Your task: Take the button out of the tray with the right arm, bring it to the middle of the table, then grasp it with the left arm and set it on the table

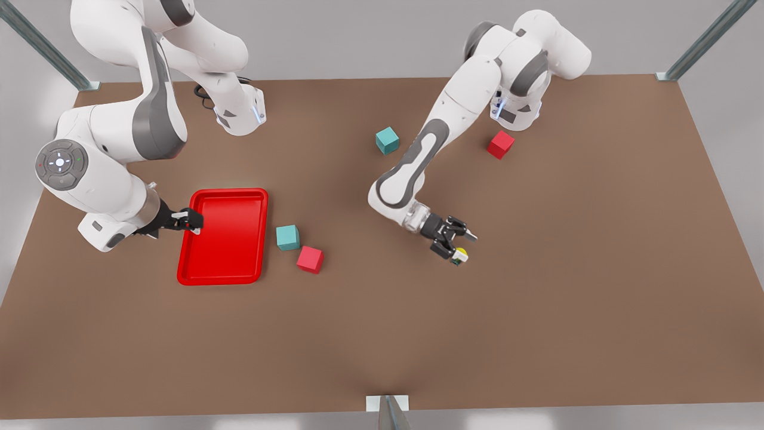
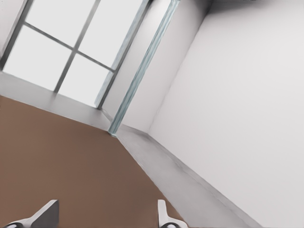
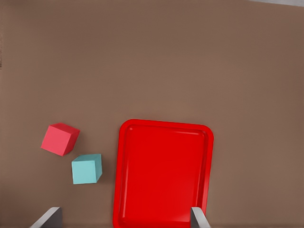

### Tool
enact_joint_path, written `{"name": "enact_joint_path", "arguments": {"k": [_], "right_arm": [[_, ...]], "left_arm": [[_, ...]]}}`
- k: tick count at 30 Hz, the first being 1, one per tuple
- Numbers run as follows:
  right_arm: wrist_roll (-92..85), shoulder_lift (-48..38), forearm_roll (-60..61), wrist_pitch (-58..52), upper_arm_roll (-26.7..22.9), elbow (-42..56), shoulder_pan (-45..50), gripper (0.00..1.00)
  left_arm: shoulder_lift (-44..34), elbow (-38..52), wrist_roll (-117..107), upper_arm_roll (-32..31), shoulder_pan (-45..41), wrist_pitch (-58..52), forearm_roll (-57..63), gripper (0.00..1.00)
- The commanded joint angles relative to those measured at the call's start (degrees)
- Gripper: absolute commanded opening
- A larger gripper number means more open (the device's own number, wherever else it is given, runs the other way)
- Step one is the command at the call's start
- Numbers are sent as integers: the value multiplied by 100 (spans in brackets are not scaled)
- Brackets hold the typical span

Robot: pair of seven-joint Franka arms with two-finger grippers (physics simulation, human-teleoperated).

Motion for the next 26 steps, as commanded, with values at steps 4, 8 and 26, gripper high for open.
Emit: {"name": "enact_joint_path", "arguments": {"k": [4,8,26], "right_arm": [[-1,-7,3,-2,2,3,0,100],[-1,-7,3,-2,2,3,0,100],[-18,-16,-6,-11,2,-15,9,100]], "left_arm": [[-1166,1963,12673,11,1437,-139,-5935,100],[-1727,3528,15831,-7,2511,-2002,-7626,100],[-3742,540,17659,-7,2915,54,-7274,100]]}}
